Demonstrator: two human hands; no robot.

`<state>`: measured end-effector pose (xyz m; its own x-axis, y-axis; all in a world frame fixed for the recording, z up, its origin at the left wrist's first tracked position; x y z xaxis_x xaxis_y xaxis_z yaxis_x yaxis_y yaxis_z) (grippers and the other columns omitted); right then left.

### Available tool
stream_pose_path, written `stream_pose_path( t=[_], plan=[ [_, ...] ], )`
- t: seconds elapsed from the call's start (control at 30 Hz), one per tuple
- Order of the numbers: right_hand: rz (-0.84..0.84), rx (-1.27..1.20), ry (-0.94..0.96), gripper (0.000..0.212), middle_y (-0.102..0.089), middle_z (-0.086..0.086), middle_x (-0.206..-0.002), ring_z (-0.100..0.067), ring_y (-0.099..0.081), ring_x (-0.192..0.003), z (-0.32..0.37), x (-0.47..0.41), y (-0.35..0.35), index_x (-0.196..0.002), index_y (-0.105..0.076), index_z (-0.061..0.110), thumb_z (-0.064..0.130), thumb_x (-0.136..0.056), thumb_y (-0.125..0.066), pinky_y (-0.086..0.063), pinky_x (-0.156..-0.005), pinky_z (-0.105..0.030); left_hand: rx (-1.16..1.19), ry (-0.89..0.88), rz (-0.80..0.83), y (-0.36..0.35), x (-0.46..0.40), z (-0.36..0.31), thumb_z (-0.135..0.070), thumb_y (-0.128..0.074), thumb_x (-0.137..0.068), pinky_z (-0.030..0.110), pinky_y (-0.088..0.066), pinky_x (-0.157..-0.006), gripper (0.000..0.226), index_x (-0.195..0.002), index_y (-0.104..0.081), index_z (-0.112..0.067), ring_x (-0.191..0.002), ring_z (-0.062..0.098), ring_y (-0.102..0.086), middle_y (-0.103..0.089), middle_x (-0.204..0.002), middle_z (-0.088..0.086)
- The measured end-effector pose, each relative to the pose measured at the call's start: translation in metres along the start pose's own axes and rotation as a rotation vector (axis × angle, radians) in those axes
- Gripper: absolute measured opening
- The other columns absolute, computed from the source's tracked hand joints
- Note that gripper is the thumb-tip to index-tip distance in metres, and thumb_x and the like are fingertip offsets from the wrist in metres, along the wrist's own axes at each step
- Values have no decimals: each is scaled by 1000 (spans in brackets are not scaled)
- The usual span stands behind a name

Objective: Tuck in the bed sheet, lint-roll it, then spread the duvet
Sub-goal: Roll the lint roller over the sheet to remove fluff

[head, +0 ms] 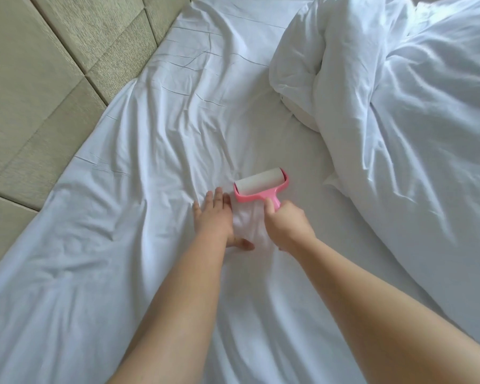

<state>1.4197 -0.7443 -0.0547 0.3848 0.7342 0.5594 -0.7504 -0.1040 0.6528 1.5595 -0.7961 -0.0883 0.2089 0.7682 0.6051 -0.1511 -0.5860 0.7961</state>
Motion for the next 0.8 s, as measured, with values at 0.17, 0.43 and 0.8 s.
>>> stream_pose_path(
  t=[0.17, 0.43, 0.8],
  plan=[
    [-133, 46, 61, 44, -55, -9, -93, -30, -55, -85, -12, 17, 33, -98, -54, 8, 46, -97, -31, -39, -67, -32, -2, -11, 44, 0, 20, -10, -77, -65, -62, 50, 2, -118, 135, -152, 7, -8, -148, 22, 11, 14, -160, 7],
    [25, -136, -146, 49, -53, -12, -85, -27, -56, -63, -35, -15, 25, -108, -47, 6, 50, -98, -27, -41, -46, -24, 16, -13, 17, 0, 6, -22, -77, -63, -65, 55, -1, -117, 131, -152, 9, -10, -147, 24, 16, 20, -159, 4],
    [41, -203, -175, 44, -51, -12, -75, -29, -59, -64, 11, -87, 27, -110, -46, 7, 45, -99, -28, -46, -56, -30, 73, -12, 20, 25, -69, -21, -84, -62, -55, 80, -6, -99, 138, -151, 17, -25, -140, 35, 30, 31, -154, -13]
  ],
)
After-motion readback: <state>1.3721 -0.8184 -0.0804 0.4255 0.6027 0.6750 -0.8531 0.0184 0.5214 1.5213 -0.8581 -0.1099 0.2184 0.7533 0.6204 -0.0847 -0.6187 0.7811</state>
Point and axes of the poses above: each hand's wrist, its own x-axis away from the middle knuckle, its own y-axis out of the back of the hand, z = x × y, the point moved 4 cm from there along -x, towards the middle knuckle
